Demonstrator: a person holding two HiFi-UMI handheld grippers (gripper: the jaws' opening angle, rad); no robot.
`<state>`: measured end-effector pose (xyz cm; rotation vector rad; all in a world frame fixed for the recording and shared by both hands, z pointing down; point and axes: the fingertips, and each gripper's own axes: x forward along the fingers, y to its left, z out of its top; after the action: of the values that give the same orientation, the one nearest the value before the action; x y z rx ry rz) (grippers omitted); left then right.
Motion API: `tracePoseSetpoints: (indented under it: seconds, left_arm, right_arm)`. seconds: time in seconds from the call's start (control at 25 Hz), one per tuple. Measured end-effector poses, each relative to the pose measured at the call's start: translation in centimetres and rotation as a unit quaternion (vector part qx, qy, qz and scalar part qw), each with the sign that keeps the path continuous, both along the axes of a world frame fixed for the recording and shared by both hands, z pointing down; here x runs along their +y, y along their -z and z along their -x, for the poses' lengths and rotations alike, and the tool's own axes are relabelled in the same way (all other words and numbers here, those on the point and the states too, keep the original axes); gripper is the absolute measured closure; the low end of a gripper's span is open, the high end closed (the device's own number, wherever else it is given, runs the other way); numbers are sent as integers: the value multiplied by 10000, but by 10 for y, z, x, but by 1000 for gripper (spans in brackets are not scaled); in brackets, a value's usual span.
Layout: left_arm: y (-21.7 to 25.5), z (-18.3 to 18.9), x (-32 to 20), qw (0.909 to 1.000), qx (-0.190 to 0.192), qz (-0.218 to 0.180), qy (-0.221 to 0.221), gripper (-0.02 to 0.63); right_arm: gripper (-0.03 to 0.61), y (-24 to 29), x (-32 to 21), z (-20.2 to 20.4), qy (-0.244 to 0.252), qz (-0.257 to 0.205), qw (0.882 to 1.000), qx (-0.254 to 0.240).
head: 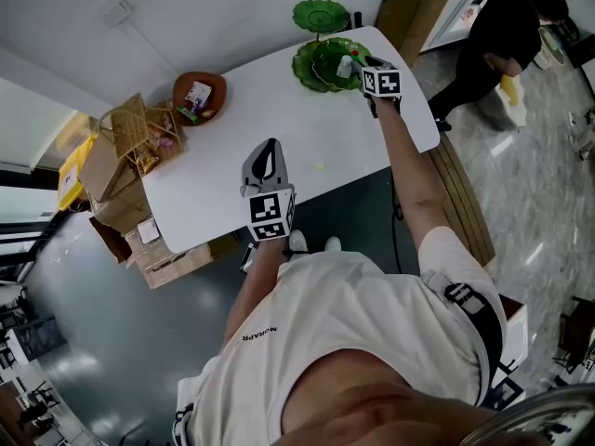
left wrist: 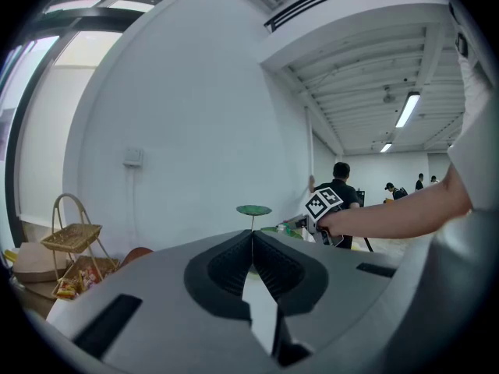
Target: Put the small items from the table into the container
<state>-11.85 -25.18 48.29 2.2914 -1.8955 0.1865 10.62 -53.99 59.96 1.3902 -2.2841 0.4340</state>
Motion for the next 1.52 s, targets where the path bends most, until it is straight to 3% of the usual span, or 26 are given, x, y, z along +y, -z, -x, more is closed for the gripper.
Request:
tracePoseSetpoints:
  seconds: [0.2, 0.32, 0.36, 1.0, 1.52]
  left_arm:
    - [3, -4, 0, 10000, 47, -39, -64, 609]
    - [5, -8, -1, 9998, 144, -118, -108, 607]
    - [6, -9, -1, 9997, 167, -132, -120, 609]
    - [23, -33, 10, 9990, 122, -318, -291, 609]
    - [34, -39, 26, 9985, -25, -472, -291, 609]
  right_arm:
    - [440, 21, 13, -7, -193, -246, 9990, -306]
    - [554, 40, 31, -6, -233, -463, 9956, -783]
    - [561, 45, 38, -5, -217, -534, 9945, -879]
    - [566, 124, 152, 49, 449, -1451, 9799, -1291]
    - [566, 128, 221, 91, 917, -1551, 9747, -1321]
